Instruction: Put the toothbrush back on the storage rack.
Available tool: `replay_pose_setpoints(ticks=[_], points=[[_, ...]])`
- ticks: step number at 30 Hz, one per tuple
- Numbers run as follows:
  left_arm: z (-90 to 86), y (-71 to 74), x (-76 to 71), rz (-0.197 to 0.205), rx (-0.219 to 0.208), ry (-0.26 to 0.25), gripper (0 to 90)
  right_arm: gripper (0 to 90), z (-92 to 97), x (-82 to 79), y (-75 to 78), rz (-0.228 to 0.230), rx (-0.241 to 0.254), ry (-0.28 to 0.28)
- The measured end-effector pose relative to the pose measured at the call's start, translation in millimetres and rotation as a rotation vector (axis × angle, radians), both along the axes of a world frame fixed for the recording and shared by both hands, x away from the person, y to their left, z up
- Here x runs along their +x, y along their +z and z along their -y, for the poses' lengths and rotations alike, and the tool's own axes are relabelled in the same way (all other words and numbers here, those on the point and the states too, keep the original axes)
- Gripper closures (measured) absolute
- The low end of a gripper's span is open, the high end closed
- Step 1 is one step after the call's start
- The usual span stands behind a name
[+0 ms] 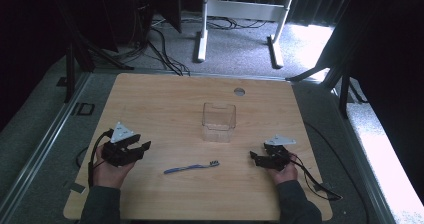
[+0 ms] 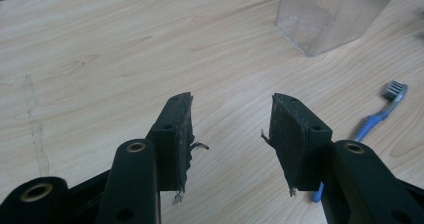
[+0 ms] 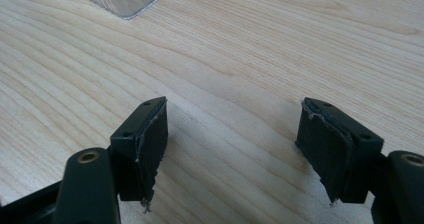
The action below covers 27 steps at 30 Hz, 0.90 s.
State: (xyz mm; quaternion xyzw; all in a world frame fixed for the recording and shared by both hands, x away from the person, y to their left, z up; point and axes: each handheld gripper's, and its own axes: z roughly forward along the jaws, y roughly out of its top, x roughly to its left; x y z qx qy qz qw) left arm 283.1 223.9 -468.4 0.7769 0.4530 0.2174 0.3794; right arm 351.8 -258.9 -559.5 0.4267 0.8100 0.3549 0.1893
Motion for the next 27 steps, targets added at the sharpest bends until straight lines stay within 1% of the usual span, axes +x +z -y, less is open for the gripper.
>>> replay_pose_setpoints(ticks=[2,6,9,13,17,20,25,27], points=[[1.0,1.5,-0.1,0.002,0.010,-0.015,52.2,28.0,0.0,0.0,0.0,0.000,0.000,0.000],[2.8,3.9,0.1,0.007,0.012,-0.043,52.6,28.0,0.0,0.0,0.0,0.000,0.000,0.000],[3.9,5.5,0.7,0.003,0.012,-0.066,52.9,28.0,0.0,0.0,0.0,0.000,0.000,0.000],[4.1,7.9,2.0,-0.005,0.009,-0.079,53.5,28.0,-0.1,0.0,0.1,-0.001,0.001,-0.001],[3.7,10.5,3.0,-0.010,-0.003,-0.090,54.8,28.0,-0.1,0.0,0.0,-0.001,0.001,-0.001],[4.1,12.7,3.9,-0.017,0.000,-0.101,55.4,28.0,-0.1,0.0,0.0,-0.001,0.001,-0.001],[5.9,16.1,5.2,-0.026,0.016,-0.124,55.3,28.0,-0.1,0.0,0.0,-0.001,0.001,-0.001],[6.8,17.2,5.0,-0.021,0.015,-0.133,55.3,28.0,-0.1,0.0,0.0,-0.001,0.001,-0.001]])
